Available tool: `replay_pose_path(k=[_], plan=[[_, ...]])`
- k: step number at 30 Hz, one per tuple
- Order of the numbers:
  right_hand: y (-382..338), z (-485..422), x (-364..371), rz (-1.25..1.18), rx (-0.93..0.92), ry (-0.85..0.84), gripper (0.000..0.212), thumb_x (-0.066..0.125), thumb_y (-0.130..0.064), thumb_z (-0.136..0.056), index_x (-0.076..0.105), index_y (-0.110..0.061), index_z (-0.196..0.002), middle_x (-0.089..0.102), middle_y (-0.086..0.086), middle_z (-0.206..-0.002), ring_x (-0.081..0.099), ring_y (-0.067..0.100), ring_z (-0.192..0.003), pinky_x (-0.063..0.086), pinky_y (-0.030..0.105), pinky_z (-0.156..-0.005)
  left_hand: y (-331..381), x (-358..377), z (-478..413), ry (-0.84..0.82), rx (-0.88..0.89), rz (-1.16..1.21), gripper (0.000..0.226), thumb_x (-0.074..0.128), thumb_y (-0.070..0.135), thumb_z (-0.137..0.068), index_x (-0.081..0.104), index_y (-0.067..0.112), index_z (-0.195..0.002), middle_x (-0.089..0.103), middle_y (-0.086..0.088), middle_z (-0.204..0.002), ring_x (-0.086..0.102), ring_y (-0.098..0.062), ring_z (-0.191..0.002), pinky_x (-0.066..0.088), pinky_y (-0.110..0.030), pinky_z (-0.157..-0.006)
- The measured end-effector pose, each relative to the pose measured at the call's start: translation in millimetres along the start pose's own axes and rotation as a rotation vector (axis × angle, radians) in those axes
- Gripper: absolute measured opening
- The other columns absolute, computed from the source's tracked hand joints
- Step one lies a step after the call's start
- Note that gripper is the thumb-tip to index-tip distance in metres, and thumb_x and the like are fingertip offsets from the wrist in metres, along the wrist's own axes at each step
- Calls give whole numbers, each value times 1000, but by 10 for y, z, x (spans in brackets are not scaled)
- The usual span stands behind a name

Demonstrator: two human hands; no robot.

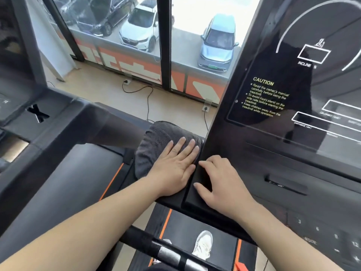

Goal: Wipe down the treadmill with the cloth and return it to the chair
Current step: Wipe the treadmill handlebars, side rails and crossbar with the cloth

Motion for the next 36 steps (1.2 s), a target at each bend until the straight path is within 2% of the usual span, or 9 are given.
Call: replay_pose_path(k=[5, 8, 11, 14, 18, 22, 27, 30, 36], plan=[[-15, 64, -28, -71, -9, 85, 68, 75, -46, -81, 56, -14, -138, 49, 3, -147, 40, 21, -140, 38, 35, -116, -185, -136, -269, -42, 56, -10, 57, 17, 47, -109, -2, 39, -162, -11, 14, -170, -19, -14, -155, -10, -44, -126], [-7, 72, 31, -98, 16, 18, 88, 79, -53, -76, 45, -19, -150, 35, -4, -161, 23, 11, -152, 21, 26, -123, -104, -125, -317, -17, -16, 14, 59, 15, 47, -108, -1, 35, -163, -11, 13, -170, -20, -16, -155, -13, -45, -125], [36, 97, 115, -110, 20, -45, 113, 83, -61, -67, 29, -24, -159, 18, -13, -167, 4, 0, -154, 9, 18, -120, 93, 58, 108, -21, 14, 50, 67, 1, 50, -101, -4, 27, -163, -16, 11, -169, -24, -15, -154, -11, -44, -126], [44, 107, 165, -101, 23, -24, 124, 83, -68, -60, 24, -25, -160, 11, -16, -167, -2, -3, -153, 4, 15, -120, 65, 136, 357, -60, 72, 53, 71, -5, 52, -96, -6, 28, -163, -19, 12, -168, -23, -13, -154, -10, -42, -126], [17, 137, 210, -78, 24, 0, 124, 81, -70, -61, 24, -23, -160, 2, -19, -163, -5, -1, -153, 2, 15, -120, -70, -60, -59, -32, 16, 9, 59, 10, 48, -106, -4, 36, -162, -15, 15, -168, -23, -13, -154, -13, -51, -124], [-10, 153, 227, -40, 6, -27, 119, 77, -71, -67, 23, -22, -161, 0, -15, -166, -8, 1, -154, 4, 21, -123, 37, -33, -183, -12, -85, 52, 59, 13, 43, -108, -3, 29, -163, -14, 11, -170, -23, -17, -154, -14, -51, -124], [-3, 143, 212, -45, -4, 7, 114, 75, -72, -67, 31, -18, -158, 7, -13, -166, -3, 4, -155, 8, 21, -120, 72, 136, 441, -51, 85, 91, 70, -2, 51, -97, 1, 29, -164, -13, 13, -169, -21, -9, -154, -11, -43, -126], [13, 135, 222, -25, 6, 1, 113, 76, -72, -67, 34, -18, -157, 10, -11, -167, -1, 5, -155, 10, 22, -121, -57, 50, 287, -39, 114, 17, 62, 5, 49, -103, 1, 35, -163, -10, 16, -169, -19, -10, -155, -11, -46, -126], [-34, 134, 190, -9, 19, -32, 115, 78, -71, -67, 30, -21, -159, 9, -11, -168, -4, 2, -153, 10, 22, -120, 64, -50, -125, 8, -105, 85, 58, 13, 44, -108, -1, 32, -163, -12, 13, -170, -23, -16, -154, -15, -51, -123]])
Point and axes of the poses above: each hand's wrist, its own z-axis away from the middle knuckle, its own x-axis out of the palm, y = z × x, the point moved 8 cm from there along -z, towards the middle knuckle
